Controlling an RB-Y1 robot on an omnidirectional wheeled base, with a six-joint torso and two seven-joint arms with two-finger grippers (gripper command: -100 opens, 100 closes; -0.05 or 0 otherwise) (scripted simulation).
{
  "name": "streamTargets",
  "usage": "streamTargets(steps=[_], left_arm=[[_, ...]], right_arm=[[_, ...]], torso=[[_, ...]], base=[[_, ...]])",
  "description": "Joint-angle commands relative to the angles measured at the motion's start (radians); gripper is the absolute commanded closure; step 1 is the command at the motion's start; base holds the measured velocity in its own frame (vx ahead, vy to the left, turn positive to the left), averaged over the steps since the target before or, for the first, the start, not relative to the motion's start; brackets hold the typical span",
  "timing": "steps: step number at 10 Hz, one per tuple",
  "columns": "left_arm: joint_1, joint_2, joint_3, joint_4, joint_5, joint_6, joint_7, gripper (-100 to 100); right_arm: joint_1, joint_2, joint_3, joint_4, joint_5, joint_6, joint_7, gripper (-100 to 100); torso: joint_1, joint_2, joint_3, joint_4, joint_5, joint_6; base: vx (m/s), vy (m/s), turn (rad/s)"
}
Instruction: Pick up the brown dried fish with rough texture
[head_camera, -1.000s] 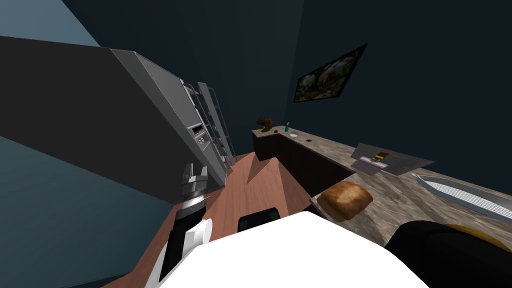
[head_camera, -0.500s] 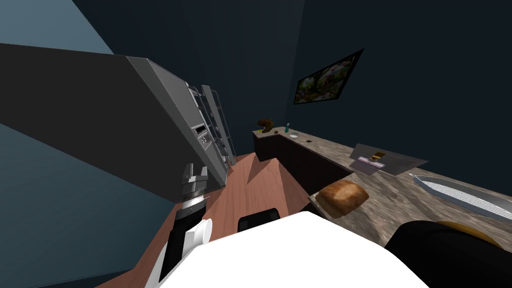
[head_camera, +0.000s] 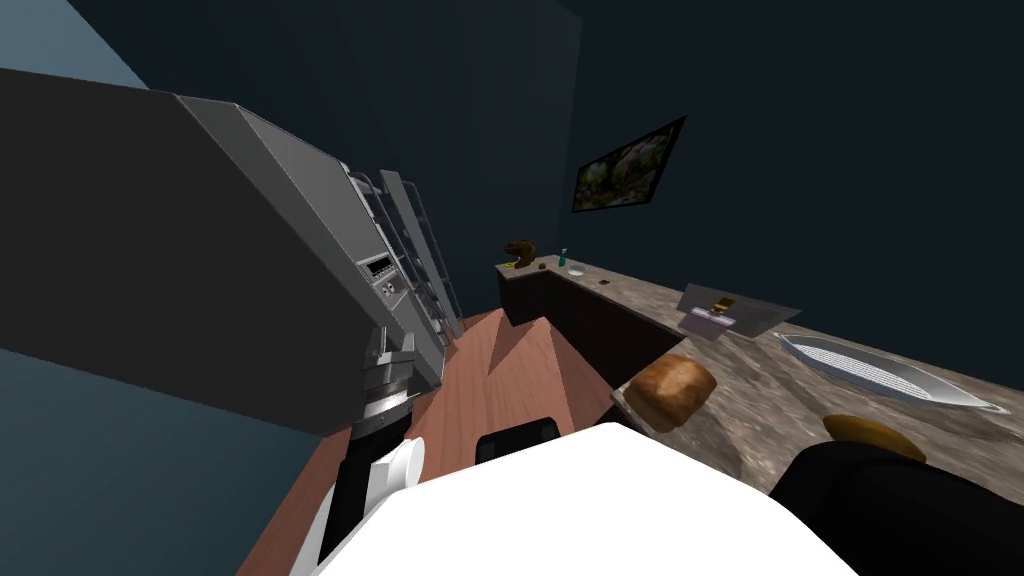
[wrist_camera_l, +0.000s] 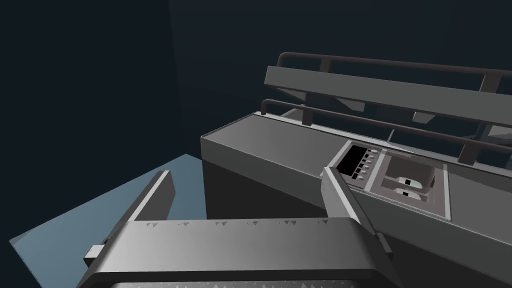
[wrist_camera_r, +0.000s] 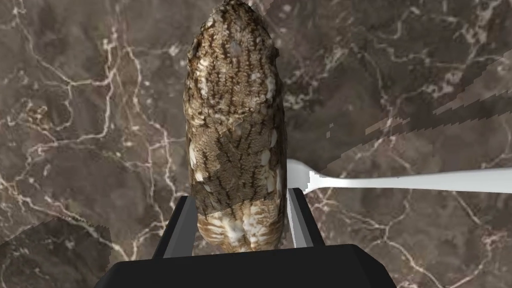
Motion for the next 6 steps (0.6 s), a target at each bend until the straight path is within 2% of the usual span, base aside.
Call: streamTargets(steps=[1, 4, 5, 6], left_arm=[[0.0, 0.0, 0.0, 0.0, 0.0, 0.0, 0.0, 0], [0.0, 0.0, 0.0, 0.0, 0.0, 0.0, 0.0, 0], [0.0, 0.0, 0.0, 0.0, 0.0, 0.0, 0.0, 0], [0.0, 0.0, 0.0, 0.0, 0.0, 0.0, 0.0, 0]], right_arm=[[-0.002, -0.027, -0.015, -0.007, 0.004, -0.002, 0.039, 100], [-0.003, -0.067, -0.037, -0.022, 0.01, 0.0, 0.095, 100], [-0.005, -0.055, -0.029, -0.019, 0.011, 0.002, 0.074, 100], [-0.006, -0.056, -0.029, -0.019, 0.014, 0.001, 0.078, 0]], torso=[[0.0, 0.0, 0.0, 0.0, 0.0, 0.0], [0.001, -0.002, -0.002, -0.001, 0.001, -0.001], [0.0, -0.003, -0.002, -0.001, 0.001, 0.0], [0.0, 0.0, 0.0, 0.0, 0.001, -0.002]], base=[[0.17, -0.006, -0.36], [0.157, 0.0, -0.306], [0.079, 0.004, -0.08], [0.012, 0.002, 0.014]])
